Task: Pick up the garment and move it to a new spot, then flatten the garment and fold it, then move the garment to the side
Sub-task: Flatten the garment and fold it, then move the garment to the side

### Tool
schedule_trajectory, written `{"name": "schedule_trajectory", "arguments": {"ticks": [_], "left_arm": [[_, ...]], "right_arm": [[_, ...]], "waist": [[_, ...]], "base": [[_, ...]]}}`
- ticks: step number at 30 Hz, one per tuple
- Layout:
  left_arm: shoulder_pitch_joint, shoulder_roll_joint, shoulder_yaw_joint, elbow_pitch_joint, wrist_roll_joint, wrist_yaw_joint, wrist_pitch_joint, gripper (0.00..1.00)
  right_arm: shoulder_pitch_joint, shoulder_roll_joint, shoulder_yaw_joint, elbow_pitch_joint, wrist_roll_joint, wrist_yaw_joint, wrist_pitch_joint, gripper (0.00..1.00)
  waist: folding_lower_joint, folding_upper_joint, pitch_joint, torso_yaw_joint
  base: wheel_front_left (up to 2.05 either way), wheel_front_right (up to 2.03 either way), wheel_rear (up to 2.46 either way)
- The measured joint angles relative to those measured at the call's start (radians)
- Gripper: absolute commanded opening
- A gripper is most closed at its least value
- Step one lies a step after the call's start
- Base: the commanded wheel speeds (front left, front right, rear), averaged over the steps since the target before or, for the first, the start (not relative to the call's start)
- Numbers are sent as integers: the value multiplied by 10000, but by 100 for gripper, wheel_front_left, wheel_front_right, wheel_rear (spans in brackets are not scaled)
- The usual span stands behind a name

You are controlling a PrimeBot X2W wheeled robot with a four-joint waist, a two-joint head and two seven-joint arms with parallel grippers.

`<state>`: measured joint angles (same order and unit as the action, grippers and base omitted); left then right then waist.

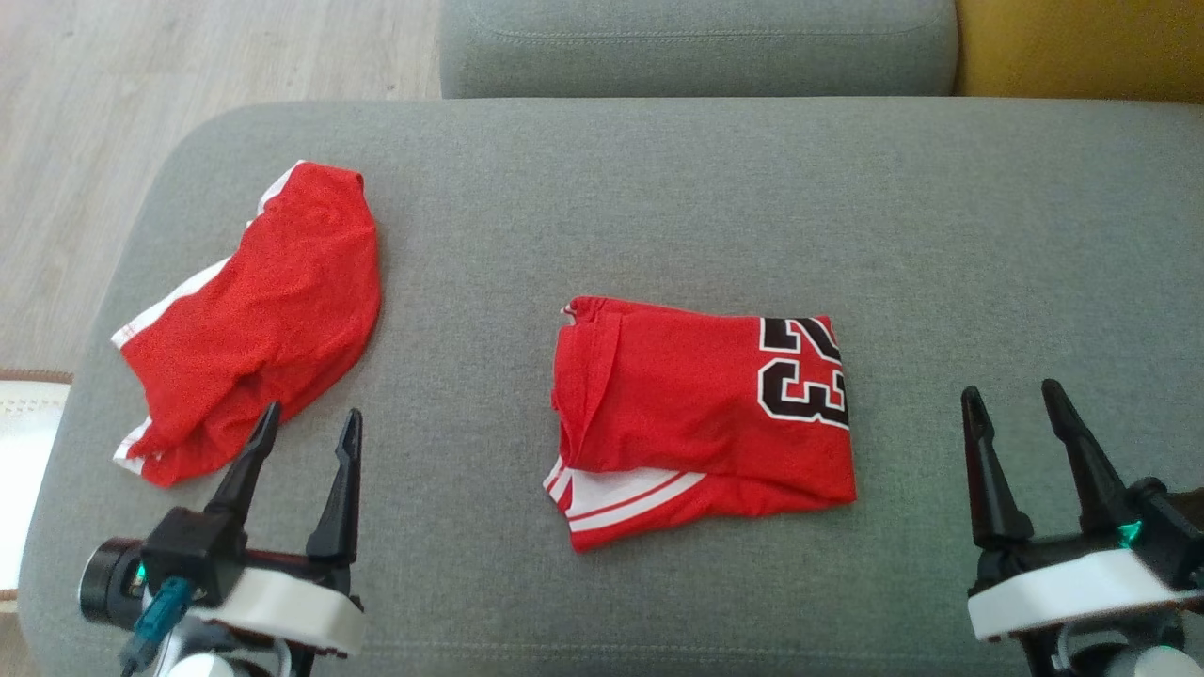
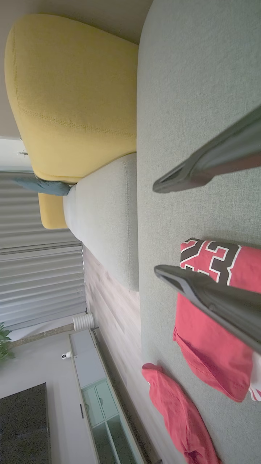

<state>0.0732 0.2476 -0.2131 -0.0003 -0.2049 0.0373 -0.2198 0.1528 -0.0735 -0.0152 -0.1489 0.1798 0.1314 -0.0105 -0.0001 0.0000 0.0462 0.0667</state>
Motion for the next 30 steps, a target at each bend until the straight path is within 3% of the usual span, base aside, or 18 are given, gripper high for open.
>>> {"name": "schedule_trajectory", "arguments": {"ticks": [30], "left_arm": [[30,176,-84,0,-104,161,54,100]], "right_arm": [[36,222,-50,-6,140,0,2,100]], "waist": [[0,0,213,-155]], "base": [[0,0,0]]}}
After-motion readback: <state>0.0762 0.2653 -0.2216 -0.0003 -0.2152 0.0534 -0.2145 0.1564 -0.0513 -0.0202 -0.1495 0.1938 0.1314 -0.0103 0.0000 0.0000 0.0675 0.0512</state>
